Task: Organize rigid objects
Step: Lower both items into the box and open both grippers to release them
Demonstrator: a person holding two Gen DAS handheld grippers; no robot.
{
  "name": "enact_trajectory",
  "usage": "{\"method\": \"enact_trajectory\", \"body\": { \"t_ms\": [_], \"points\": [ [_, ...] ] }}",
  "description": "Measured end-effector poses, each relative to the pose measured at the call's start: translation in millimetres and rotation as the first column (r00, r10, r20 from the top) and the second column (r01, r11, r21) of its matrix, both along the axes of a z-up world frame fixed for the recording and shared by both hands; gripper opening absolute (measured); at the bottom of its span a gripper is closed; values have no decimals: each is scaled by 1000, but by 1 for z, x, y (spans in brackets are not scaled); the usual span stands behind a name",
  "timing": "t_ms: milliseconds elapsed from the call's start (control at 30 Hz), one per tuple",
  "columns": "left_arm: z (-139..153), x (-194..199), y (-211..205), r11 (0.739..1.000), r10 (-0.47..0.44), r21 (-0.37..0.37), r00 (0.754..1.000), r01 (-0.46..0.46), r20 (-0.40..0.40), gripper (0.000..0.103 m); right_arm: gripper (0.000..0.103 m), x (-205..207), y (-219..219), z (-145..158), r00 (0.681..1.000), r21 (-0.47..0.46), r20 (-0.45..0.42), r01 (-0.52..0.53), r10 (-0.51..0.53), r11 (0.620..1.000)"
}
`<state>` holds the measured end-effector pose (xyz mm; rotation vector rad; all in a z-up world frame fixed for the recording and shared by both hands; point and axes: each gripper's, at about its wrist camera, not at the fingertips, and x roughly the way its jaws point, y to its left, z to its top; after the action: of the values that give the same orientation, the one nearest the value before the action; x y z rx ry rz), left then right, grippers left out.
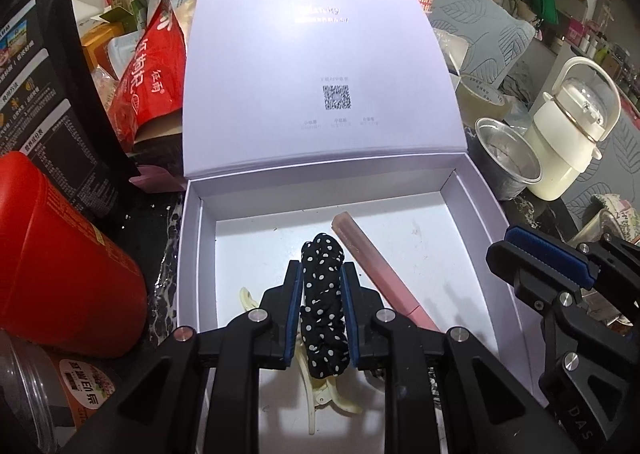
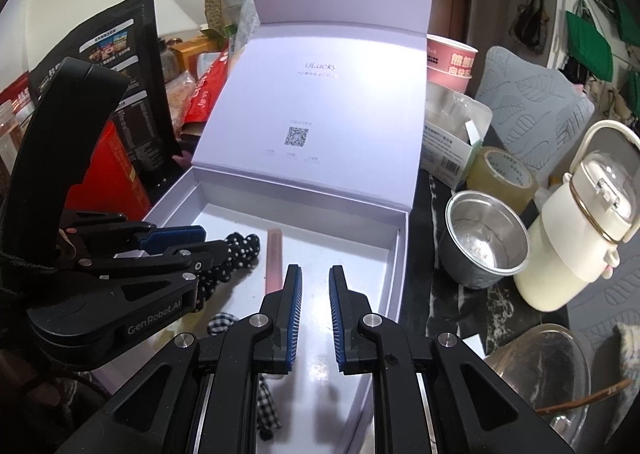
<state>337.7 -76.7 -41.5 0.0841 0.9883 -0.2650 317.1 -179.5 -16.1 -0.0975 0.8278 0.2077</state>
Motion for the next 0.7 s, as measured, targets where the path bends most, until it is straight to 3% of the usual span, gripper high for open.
{"method": "enact_trajectory", "body": {
  "t_ms": [700],
  "points": [
    [80,-57,6,999,26,-32,988,-21,151,19,14,-52,-6,68,990,39,144,-6,0,999]
  ]
}}
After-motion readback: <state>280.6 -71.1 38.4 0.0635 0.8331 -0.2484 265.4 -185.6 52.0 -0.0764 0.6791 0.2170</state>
